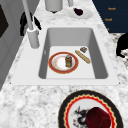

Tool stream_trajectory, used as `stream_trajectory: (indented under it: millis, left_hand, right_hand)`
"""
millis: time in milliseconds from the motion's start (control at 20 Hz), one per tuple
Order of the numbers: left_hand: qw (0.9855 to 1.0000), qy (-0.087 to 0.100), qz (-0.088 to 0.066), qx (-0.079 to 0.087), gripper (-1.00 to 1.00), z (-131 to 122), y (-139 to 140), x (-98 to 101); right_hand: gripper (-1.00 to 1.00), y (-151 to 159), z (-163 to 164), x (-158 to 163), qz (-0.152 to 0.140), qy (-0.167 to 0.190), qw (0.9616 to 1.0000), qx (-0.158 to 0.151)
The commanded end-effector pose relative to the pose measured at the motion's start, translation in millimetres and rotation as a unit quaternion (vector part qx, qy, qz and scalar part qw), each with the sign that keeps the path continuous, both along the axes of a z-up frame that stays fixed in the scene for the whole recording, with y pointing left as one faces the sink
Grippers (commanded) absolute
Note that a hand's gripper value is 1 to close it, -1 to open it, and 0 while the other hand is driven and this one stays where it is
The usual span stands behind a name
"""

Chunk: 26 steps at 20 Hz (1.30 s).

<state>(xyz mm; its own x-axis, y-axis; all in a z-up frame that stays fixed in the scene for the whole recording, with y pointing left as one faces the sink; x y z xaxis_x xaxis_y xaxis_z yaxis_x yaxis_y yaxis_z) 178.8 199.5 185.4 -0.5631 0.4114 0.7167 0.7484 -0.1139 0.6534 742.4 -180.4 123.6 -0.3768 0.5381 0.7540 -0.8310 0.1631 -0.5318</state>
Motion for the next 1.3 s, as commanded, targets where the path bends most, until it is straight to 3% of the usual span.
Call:
stream_trajectory:
  millis: [0,150,300,450,600,650,850,900,950,1000,1050,1150,1200,1250]
  left_hand:
    - [1.0000,0.000,0.000,0.000,0.00,0,0,0.0]
    - [1.0000,0.000,0.000,0.000,0.00,0,0,0.0]
    - [1.0000,0.000,0.000,0.000,0.00,0,0,0.0]
    - [1.0000,0.000,0.000,0.000,0.00,0,0,0.0]
    - [1.0000,0.000,0.000,0.000,0.00,0,0,0.0]
    - [1.0000,0.000,0.000,0.000,0.00,0,0,0.0]
    - [1.0000,0.000,0.000,0.000,0.00,0,0,0.0]
    - [1.0000,0.000,0.000,0.000,0.00,0,0,0.0]
    - [1.0000,0.000,0.000,0.000,0.00,0,0,0.0]
    - [1.0000,0.000,0.000,0.000,0.00,0,0,0.0]
    - [1.0000,0.000,0.000,0.000,0.00,0,0,0.0]
    - [1.0000,0.000,0.000,0.000,0.00,0,0,0.0]
    - [1.0000,0.000,0.000,0.000,0.00,0,0,0.0]
    - [1.0000,0.000,0.000,0.000,0.00,0,0,0.0]
  right_hand:
    - [1.00,15,-17,17,0.000,0.011,0.9999,-0.012]
    - [1.00,31,-19,10,-0.010,0.017,0.9995,-0.023]
    - [1.00,43,-21,15,0.024,0.053,0.9960,-0.068]
    - [1.00,53,-28,20,0.034,0.112,0.9847,-0.128]
    - [1.00,62,-35,23,0.024,0.157,0.9702,-0.183]
    - [1.00,63,-31,21,0.020,0.156,0.9684,-0.193]
    - [1.00,46,-11,4,0.022,0.140,0.9704,-0.196]
    - [-1.00,45,-14,3,0.021,0.136,0.9703,-0.199]
    - [-1.00,45,-16,1,0.012,0.127,0.9721,-0.197]
    - [-1.00,50,-19,-1,0.007,0.117,0.9715,-0.207]
    - [-1.00,54,-15,-5,0.013,0.104,0.9676,-0.230]
    - [-1.00,59,-2,-4,0.012,0.134,0.9572,-0.256]
    - [-1.00,56,5,-5,0.012,0.146,0.9537,-0.263]
    - [-1.00,51,9,-8,0.011,0.145,0.9538,-0.263]
